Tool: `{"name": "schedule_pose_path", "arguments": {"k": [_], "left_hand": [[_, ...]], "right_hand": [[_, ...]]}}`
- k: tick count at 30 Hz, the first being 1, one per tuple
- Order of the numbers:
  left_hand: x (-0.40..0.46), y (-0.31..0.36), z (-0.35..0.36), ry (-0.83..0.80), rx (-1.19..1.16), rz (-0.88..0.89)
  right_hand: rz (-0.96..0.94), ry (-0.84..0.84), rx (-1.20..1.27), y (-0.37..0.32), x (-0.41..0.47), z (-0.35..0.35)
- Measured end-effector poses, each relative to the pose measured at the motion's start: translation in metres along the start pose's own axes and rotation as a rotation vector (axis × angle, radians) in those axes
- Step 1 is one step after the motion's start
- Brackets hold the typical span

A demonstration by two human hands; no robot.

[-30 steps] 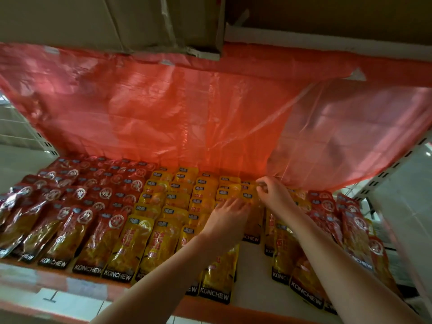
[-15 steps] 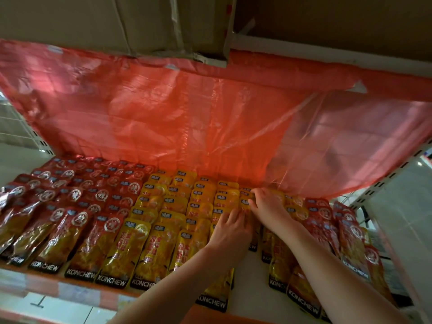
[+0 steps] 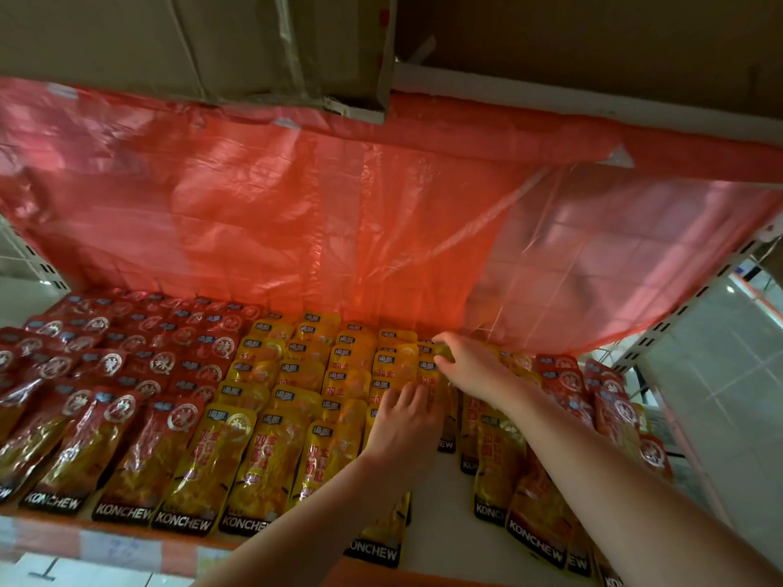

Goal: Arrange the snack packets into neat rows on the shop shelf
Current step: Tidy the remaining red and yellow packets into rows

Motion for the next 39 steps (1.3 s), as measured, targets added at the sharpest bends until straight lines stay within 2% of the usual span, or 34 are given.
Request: {"name": "schedule_pose_path", "arguments": {"k": [8,12,17,21,25,28,32,39], "left_hand": [[-0.002,-0.005,-0.009,-0.04,-0.107,-0.023],[0.0,-0.009,-0.01,-0.106,-0.066,0.003],[0.004,0.003,-0.016,-0.083,-0.249,-0.106],[0.002,0.027,-0.022,-0.066,-0.375,-0.148],[-0.008,0.046,-0.021,-0.131,-0.467,-0.227],[-0.015,0.055,-0.015,-0.103,-0.512,-0.316],[-0.019,0.067,-0.009,-0.062,-0.529,-0.344],[-0.016,0.073,-0.006,-0.029,-0.745,-0.618]], "right_hand": [[-0.091,0.273,0.066,0.001,-0.018,-0.009],[-0.101,0.399,0.113,0.004,-0.054,-0.026],[-0.074,0.602,0.115,0.013,-0.118,-0.038],[-0.083,0.703,0.099,0.019,-0.154,-0.029],[-0.107,0.701,-0.023,0.023,-0.171,-0.012],[-0.122,0.691,-0.081,0.025,-0.178,-0.001],[-0.108,0.657,-0.074,0.029,-0.18,0.007],[-0.093,0.696,-0.074,0.027,-0.178,0.006]]}}
Point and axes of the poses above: each hand's wrist, its own x-axis towards the middle knuckle, its own z-axis out of the palm, y = z × x, the point moved 2 cm from there along x, towards the middle knuckle, and after that the axes turned 15 degrees about y, right-handed, at the moved point
